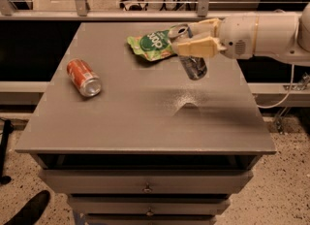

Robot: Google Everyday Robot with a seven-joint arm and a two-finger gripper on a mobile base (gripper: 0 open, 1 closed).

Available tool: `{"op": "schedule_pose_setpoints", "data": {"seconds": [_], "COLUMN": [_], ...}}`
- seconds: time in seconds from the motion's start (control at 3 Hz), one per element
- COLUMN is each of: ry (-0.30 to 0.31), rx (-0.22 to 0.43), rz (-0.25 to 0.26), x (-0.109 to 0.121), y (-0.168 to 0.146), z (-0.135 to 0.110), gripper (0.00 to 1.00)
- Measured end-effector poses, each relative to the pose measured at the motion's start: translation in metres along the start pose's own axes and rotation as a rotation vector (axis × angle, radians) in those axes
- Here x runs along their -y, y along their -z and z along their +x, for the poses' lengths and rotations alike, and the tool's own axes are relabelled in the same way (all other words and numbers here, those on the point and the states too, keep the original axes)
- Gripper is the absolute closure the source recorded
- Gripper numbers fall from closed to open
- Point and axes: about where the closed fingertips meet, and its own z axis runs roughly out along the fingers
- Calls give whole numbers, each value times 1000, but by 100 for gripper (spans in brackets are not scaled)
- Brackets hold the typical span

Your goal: Place redbull can upright

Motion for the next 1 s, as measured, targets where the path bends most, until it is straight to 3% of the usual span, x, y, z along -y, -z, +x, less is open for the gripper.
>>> {"op": "schedule_pose_setpoints", "data": {"seconds": [0.33,1.0], "ry": [18,-13], "rx": [144,324], "rz": [-44,-78], "x": [-4,-7], "y": [9,22], "z": [10,31], "gripper": [100,100]}}
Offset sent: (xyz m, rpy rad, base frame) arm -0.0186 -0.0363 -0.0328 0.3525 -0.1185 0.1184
